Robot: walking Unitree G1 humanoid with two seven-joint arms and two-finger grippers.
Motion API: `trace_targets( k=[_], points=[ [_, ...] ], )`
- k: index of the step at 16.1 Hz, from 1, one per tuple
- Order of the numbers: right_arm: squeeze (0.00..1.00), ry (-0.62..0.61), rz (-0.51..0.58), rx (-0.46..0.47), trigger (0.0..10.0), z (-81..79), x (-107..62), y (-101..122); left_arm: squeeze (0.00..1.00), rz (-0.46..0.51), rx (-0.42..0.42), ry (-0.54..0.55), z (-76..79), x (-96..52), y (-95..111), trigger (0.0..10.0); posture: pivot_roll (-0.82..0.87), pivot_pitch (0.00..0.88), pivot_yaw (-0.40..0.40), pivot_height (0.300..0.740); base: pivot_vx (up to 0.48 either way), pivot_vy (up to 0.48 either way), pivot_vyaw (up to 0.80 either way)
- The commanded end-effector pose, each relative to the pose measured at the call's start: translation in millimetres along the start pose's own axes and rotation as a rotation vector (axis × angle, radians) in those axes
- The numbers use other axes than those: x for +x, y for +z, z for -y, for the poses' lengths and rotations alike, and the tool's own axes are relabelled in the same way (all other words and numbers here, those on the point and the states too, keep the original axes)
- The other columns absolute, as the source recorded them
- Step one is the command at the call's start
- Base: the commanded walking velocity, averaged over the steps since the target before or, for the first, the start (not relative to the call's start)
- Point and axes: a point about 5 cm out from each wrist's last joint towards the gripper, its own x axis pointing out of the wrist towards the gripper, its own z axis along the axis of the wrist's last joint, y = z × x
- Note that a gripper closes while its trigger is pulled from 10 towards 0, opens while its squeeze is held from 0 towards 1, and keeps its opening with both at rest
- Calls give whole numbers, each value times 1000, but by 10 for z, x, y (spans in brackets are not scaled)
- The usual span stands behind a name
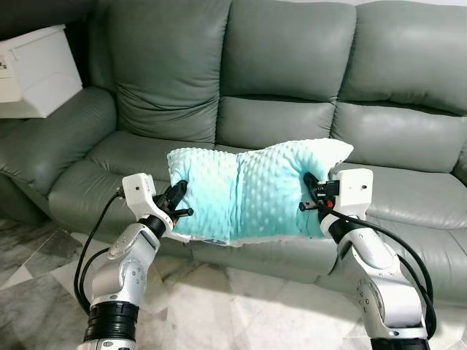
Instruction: Move the pillow to the sofa
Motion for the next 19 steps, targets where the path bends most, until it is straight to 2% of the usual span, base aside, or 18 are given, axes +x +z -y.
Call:
trace_targets(
  k=[1, 4, 14, 19],
  points=[
    [0, 18, 28, -10, 10000, -16, 31, 73, 0, 25, 0, -33, 66, 9, 51, 10000, -186, 0, 20, 740, 0, 0, -788],
    [0, 20, 29, -11, 10000, -23, 31, 76, 0, 19, -13, -36, 82, -1, 15, 10000, -191, 0, 19, 740, 0, 0, -788],
    [0, 17, 31, -11, 10000, -16, 20, 81, 0, 8, -25, -64, 131, 17, -19, 10000, -202, 0, 23, 740, 293, 0, -789],
    [0, 23, 34, -14, 10000, -14, 8, 76, 0, 6, -26, -62, 131, 9, -24, 10000, -201, 0, 23, 740, 286, 0, 0]
  ],
)
